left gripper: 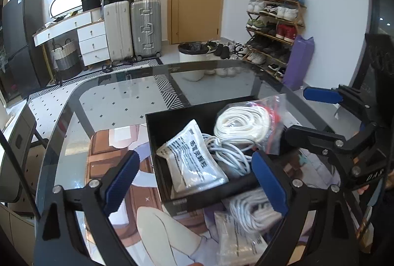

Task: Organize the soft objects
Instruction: 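Lower the sachet and rope bag into the box and open both grippers, then withdraw both grippers up and out of the black box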

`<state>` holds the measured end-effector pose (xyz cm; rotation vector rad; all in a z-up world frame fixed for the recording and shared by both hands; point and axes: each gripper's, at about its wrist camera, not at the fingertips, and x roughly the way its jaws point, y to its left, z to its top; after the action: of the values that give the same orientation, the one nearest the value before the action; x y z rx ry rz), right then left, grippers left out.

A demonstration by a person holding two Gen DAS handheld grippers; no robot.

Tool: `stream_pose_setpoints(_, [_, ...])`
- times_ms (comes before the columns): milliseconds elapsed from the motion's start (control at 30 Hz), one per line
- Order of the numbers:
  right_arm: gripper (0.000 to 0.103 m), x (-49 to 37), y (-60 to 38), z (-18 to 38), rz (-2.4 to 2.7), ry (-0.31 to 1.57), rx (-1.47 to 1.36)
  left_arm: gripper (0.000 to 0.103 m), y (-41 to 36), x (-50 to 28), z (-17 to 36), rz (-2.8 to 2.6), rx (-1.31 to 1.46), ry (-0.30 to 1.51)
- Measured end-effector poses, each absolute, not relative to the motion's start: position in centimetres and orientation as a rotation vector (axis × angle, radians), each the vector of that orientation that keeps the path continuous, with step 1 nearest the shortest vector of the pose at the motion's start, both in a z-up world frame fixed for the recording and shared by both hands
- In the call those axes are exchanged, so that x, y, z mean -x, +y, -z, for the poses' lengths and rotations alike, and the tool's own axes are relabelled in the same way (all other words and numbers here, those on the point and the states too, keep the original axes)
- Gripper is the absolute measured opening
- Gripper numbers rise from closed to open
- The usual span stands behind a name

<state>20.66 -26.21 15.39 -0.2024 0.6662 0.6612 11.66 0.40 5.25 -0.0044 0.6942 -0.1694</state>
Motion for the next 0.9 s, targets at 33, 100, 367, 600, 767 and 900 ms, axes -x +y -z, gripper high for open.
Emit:
stream_pose_setpoints(33, [0.102, -20.5, -26.7, -15.4, -0.665, 0.673, 0.186, 0.103, 0.4, -11.3, -5.3, 0.173, 0.002, 0.691])
stream_pose_setpoints(100, [0.102, -19.9, -27.5, -15.5, -0.672, 0.686, 0.16, 0.103, 0.3, -10.6, -5.2, 0.181, -0.009, 0.691])
stream_pose_setpoints(367, [0.102, -16.8, -28.8, -14.3, -0.68, 0.723, 0.167, 0.103, 0.7, -8.5, -4.2, 0.15, 0.02, 0.697])
stream_pose_setpoints(600, [0.102, -15.8, -29.1, -12.8, -0.677, 0.769, 0.148, 0.103, 0.9, -7.7, -3.0, 0.12, 0.012, 0.719])
stream_pose_setpoints(767, [0.102, -15.3, -29.1, -12.6, -0.687, 0.777, 0.157, 0.103, 0.9, -7.1, -2.8, 0.118, 0.006, 0.715])
stream_pose_setpoints(900, [0.102, -15.4, -28.6, -12.3, -0.69, 0.785, 0.171, 0.103, 0.7, -6.6, -2.4, 0.116, 0.0, 0.724])
